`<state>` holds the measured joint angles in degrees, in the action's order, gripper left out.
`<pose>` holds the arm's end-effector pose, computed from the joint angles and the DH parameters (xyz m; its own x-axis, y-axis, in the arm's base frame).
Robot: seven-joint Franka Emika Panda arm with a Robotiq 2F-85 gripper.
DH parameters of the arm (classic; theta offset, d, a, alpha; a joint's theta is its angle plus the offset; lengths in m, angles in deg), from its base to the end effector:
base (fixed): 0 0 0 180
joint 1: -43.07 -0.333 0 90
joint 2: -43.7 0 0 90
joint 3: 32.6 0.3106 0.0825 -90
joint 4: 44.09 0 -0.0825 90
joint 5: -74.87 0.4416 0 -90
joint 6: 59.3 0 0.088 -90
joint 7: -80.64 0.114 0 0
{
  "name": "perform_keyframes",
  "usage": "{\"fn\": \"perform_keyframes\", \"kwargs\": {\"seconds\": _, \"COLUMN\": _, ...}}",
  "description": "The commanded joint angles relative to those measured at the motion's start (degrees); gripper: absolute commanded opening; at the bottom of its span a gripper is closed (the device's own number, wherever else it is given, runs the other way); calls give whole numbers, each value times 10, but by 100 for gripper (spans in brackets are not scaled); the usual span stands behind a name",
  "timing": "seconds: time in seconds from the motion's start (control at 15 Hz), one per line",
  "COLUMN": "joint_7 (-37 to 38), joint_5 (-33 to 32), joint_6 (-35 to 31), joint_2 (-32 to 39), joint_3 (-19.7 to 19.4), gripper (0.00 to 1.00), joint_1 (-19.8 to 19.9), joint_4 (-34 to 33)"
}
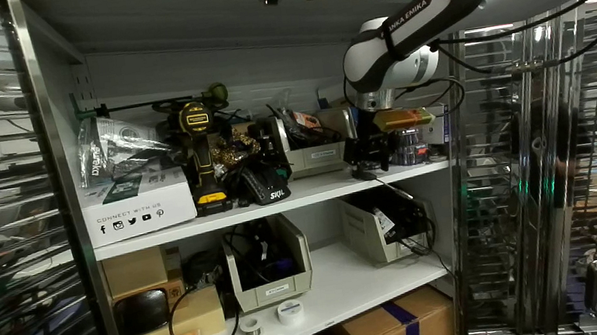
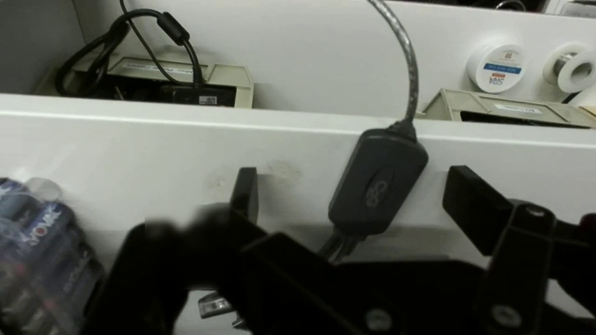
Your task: Put the cable in the storage box
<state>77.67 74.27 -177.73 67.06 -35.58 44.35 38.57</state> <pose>0.7548 -0.0512 0.4508 0.9770 -0.0072 0.2133 -0.0165 -0.9990 0.0418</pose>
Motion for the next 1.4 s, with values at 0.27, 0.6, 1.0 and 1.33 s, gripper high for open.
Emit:
{"fn": "perform_keyframes", "kwargs": {"seconds": 0.27, "joint_7": 6, "joint_5": -22, "joint_6": 81, "joint_2": 31, "joint_3": 9, "gripper": 58, "joint_1": -9, "joint_4": -68}}
{"fn": "perform_keyframes", "kwargs": {"seconds": 0.6, "joint_7": 2, "joint_5": -23, "joint_6": 85, "joint_2": 31, "joint_3": 12, "gripper": 20, "joint_1": -8, "joint_4": -71}}
{"fn": "perform_keyframes", "kwargs": {"seconds": 1.0, "joint_7": -22, "joint_5": -21, "joint_6": 44, "joint_2": -19, "joint_3": 17, "gripper": 15, "joint_1": -5, "joint_4": 5}}
{"fn": "perform_keyframes", "kwargs": {"seconds": 1.33, "joint_7": -62, "joint_5": -31, "joint_6": -65, "joint_2": -104, "joint_3": 18, "gripper": 14, "joint_1": -6, "joint_4": 146}}
